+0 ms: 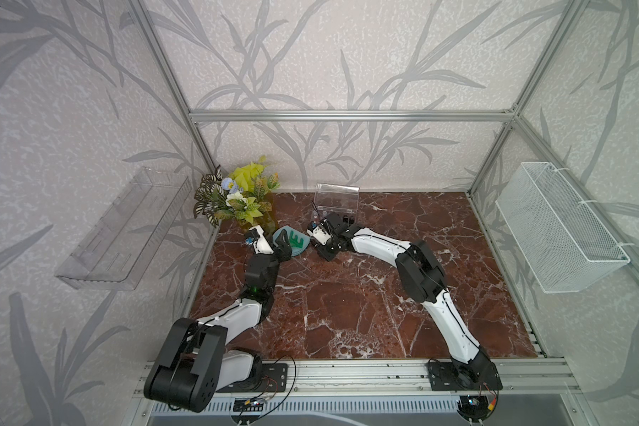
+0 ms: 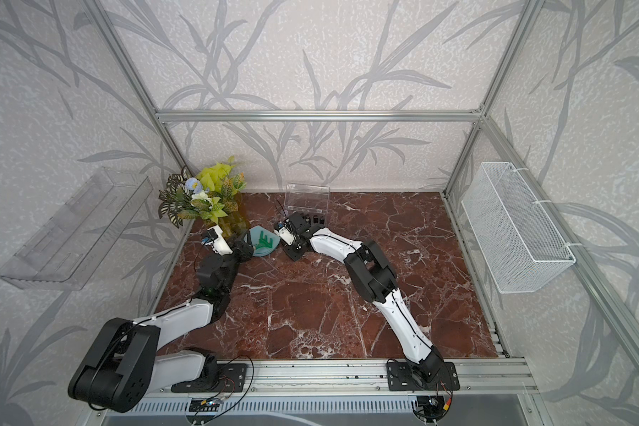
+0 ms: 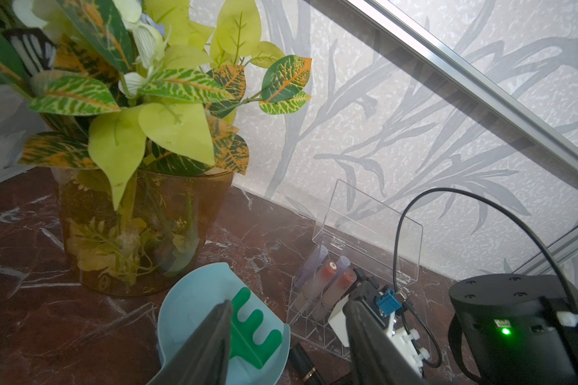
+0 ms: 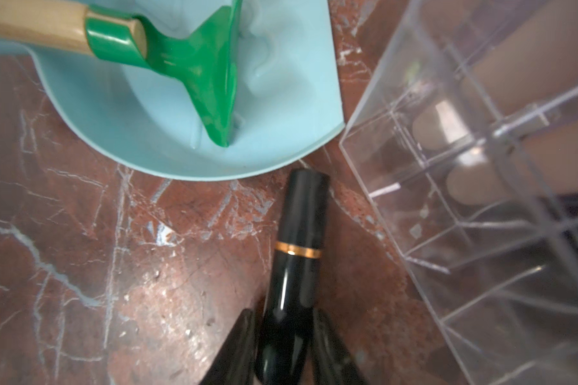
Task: Arrange the lipsticks in the organizer
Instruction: Pick up the lipstick at the center of the board.
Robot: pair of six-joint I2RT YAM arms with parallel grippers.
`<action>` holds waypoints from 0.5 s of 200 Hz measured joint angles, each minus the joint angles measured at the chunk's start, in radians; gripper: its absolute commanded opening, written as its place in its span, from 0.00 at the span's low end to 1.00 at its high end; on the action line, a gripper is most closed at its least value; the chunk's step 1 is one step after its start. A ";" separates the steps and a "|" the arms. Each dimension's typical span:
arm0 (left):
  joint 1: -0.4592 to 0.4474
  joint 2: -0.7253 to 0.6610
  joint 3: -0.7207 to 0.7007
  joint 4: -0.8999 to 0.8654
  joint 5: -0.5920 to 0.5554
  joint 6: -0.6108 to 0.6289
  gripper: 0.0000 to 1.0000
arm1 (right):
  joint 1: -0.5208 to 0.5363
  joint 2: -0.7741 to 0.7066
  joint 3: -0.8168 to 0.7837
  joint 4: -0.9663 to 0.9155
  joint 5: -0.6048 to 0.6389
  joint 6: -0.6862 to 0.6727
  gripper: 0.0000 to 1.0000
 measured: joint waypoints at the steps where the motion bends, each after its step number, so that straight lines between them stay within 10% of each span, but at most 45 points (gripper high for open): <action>1: 0.000 0.000 0.000 -0.001 0.001 0.000 0.58 | 0.000 0.000 0.000 0.000 0.000 -0.001 0.22; 61: 0.001 0.000 0.071 -0.117 0.100 -0.004 0.62 | -0.031 -0.109 -0.190 0.066 -0.093 0.070 0.16; 100: 0.016 0.003 0.168 -0.230 0.271 -0.051 0.92 | -0.109 -0.285 -0.427 0.153 -0.217 0.157 0.15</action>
